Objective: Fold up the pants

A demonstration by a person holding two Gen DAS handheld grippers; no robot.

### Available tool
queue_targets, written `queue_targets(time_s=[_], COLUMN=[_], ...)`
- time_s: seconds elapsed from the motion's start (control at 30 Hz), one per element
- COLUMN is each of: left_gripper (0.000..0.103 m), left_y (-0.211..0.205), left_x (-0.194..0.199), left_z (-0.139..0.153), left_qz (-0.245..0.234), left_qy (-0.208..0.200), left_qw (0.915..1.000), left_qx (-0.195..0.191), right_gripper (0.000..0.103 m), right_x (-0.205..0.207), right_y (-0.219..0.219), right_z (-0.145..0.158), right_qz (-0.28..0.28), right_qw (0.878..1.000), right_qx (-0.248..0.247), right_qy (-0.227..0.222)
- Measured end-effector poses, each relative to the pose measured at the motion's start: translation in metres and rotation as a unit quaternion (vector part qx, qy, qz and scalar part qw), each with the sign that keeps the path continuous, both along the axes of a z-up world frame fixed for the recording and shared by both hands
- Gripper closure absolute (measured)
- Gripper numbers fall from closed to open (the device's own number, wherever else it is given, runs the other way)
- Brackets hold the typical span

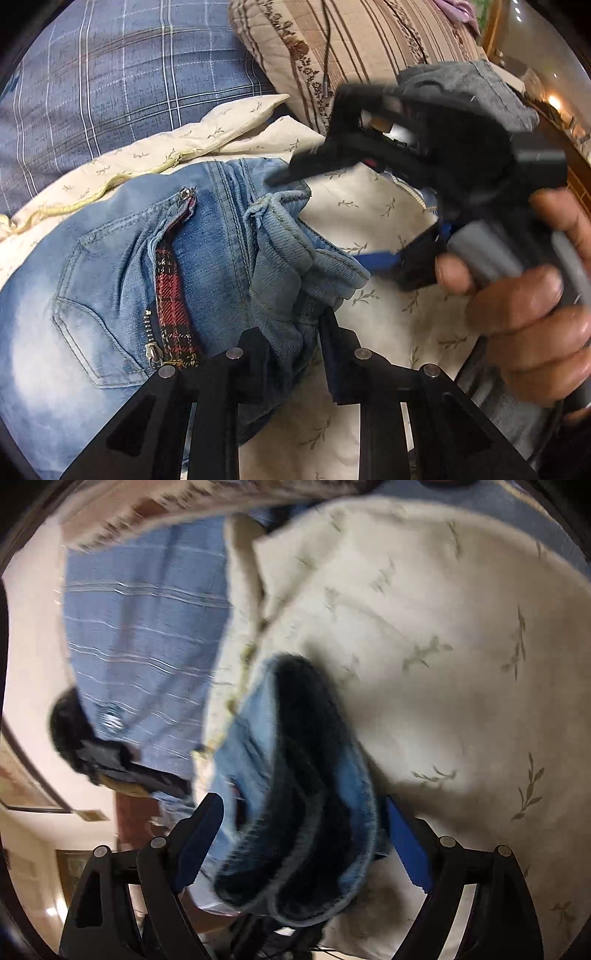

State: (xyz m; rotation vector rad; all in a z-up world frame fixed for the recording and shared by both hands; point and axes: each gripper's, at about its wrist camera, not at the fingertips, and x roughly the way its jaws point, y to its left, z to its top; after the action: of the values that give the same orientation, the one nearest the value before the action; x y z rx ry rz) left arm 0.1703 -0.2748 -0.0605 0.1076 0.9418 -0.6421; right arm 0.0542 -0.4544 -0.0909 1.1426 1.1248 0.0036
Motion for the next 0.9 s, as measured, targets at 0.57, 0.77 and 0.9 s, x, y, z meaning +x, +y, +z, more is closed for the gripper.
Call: queue_targets(time_s=[0.57, 0.77, 0.9], left_gripper=[0.083, 0.082, 0.081], left_y=[0.074, 0.174, 0.246], left_x=[-0.017, -0.032, -0.039], left_z=[0.041, 0.056, 0.041], left_qz=[0.067, 0.128, 0.182], left_qy=[-0.001, 0.009, 0.028], left_qw=[0.9864, 0.9611, 0.9469], left_qx=[-0.150, -0.244, -0.263], right_gripper=[0.090, 0.090, 0.090], right_x=[-0.001, 0.026, 0.056], right_y=[0.090, 0.184, 0.248], right_z=[0.106, 0.138, 0.123], right_qz=[0.109, 0.200, 0.266], right_qw=[0.957, 0.926, 0.914], right_qx=[-0.147, -0.142, -0.122], right_qy=[-0.227, -0.285, -0.281])
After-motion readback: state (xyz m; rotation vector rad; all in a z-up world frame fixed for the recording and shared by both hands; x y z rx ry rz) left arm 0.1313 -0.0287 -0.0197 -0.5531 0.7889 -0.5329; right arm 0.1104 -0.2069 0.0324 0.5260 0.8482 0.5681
